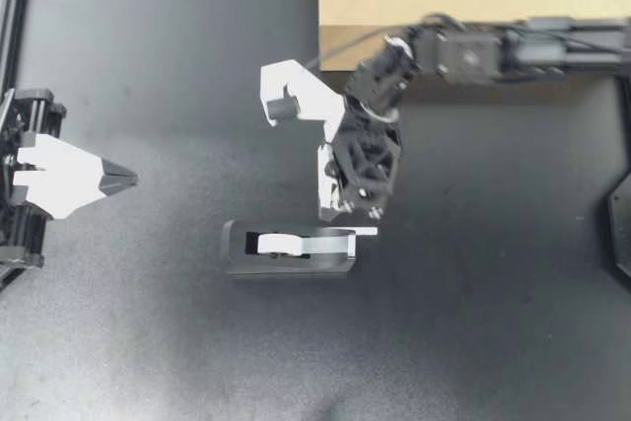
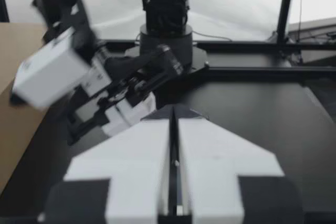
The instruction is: Cut a small piece of tape from the tape dispenser then place it on the cardboard box's edge.
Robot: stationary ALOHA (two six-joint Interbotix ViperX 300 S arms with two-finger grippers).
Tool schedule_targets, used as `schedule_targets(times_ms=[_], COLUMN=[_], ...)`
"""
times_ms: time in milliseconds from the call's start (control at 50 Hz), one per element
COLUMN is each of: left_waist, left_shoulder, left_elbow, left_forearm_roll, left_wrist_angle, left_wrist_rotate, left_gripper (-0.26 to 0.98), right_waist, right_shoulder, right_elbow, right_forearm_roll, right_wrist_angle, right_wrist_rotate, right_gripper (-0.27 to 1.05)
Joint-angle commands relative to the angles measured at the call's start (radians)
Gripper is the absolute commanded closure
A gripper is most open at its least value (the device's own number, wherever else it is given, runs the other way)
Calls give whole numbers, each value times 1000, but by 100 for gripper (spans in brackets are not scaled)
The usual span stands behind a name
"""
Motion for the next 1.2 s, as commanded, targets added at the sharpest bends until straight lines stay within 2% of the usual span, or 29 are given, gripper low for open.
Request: schedule_targets(times_ms=[0,140,260,540,820,1180], left_waist=[-2,-2,-2,-2,-2,-2], left_shoulder=[12,25,40,57,57,57], left_elbow=[-12,-12,-11,-11,-11,-15], left_forearm_roll=[0,0,0,0,0,0], left_wrist_angle=[-14,-26,-31,-31,-32,-31], left_wrist_rotate=[-2,-2,-2,-2,0,-2], left_gripper=[85,85,85,85,85,85], right_waist=[-18,-32,-38,-38,-31,-6], right_shoulder=[21,64,78,94,138,170], right_elbow=[-49,-89,-123,-155,-156,-158], right_forearm_roll=[8,8,8,8,32,40], right_wrist_angle=[69,129,153,167,241,242], right_wrist_rotate=[6,20,32,34,32,60], right_gripper=[91,90,82,41,42,42])
